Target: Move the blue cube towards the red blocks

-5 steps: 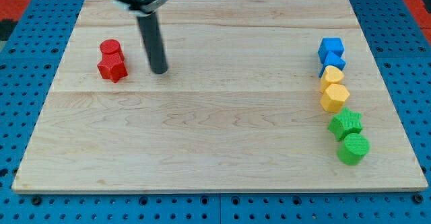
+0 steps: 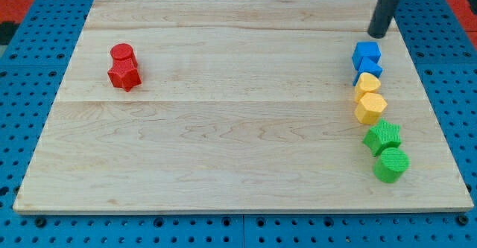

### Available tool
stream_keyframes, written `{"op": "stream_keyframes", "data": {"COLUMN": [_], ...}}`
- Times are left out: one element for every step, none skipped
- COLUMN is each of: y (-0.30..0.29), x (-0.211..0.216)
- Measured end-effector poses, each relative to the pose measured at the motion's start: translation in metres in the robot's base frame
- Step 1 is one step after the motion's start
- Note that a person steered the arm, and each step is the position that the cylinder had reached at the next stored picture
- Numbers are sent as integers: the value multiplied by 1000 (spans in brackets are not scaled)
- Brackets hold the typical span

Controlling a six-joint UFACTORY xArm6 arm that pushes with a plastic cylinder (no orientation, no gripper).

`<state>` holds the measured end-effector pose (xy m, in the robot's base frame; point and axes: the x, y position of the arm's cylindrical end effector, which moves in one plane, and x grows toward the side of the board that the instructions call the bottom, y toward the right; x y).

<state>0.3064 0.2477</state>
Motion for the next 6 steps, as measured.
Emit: {"op": "stream_keyframes", "data": {"y": [-54,-129,-167,-166,-115,-95], "x": [67,111,134,133,138,117]}}
